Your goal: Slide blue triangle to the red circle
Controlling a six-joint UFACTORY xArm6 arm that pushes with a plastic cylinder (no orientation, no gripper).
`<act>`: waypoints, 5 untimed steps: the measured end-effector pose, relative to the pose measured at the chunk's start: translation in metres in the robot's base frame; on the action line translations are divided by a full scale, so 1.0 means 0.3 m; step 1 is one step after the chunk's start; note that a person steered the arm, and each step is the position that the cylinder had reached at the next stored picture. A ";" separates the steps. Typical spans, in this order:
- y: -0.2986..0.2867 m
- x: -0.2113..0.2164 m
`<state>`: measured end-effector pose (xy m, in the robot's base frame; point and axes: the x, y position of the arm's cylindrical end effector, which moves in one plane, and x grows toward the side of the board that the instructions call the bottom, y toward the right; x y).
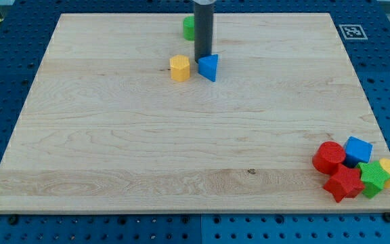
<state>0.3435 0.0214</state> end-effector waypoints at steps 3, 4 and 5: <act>0.038 0.220; 0.056 0.298; 0.080 0.368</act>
<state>0.4538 0.0454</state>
